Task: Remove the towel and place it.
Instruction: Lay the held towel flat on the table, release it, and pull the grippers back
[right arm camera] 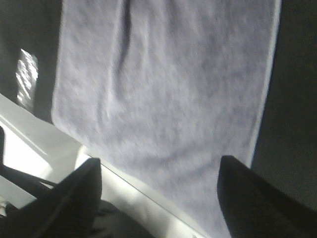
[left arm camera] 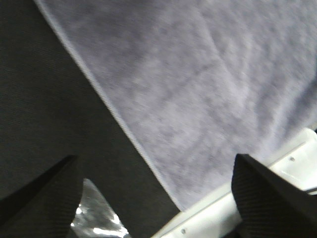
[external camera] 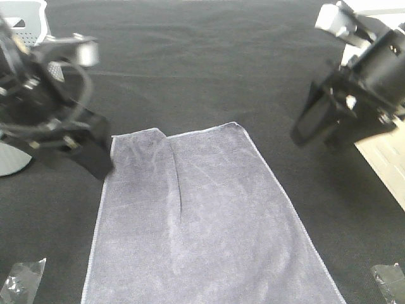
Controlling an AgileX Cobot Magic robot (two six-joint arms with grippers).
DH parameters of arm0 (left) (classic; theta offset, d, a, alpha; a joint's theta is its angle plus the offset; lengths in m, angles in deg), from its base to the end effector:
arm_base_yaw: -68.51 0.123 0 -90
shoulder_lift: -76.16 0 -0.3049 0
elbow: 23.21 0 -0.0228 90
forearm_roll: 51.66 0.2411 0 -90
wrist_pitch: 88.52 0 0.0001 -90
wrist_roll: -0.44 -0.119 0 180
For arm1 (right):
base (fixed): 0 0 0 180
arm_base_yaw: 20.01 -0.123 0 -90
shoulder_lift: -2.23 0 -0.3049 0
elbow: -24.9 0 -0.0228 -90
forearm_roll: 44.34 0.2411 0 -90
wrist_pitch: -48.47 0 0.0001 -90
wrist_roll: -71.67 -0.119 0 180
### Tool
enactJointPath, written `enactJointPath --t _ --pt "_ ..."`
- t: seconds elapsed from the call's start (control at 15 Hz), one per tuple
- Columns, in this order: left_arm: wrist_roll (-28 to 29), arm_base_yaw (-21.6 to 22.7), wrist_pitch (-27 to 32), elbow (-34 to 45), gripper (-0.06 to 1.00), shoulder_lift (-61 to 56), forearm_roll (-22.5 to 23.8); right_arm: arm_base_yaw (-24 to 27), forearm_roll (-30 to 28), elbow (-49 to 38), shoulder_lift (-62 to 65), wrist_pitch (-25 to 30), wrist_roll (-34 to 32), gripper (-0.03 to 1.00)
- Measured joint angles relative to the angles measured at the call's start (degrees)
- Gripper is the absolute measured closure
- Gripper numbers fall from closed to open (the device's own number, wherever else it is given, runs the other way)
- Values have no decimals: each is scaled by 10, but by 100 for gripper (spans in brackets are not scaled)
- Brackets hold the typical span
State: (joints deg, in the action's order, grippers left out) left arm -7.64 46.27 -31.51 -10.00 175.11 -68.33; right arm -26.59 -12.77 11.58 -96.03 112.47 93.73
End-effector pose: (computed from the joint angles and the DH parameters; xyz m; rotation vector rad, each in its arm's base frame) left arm 0.2698 -0.1413 0.2413 0.5778 2.9016 -0.4166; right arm 0.2829 0.0890 0.2533 -0.3956 2.8845 0.7270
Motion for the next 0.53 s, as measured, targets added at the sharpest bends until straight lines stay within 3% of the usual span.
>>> enactJointPath --t 0.07,0.2,0.4,0.53 --pt "-26 28 -7 -2 17 9 -5 18 32 16 -24 3 26 30" --pt "-52 68 -22 -16 17 41 -11 29 41 65 -83 32 52 30" --pt "-61 89 -51 -69 17 117 -11 29 15 117 -133 43 52 30" --pt "-66 89 -60 -109 17 166 -13 29 13 124 -142 7 48 30"
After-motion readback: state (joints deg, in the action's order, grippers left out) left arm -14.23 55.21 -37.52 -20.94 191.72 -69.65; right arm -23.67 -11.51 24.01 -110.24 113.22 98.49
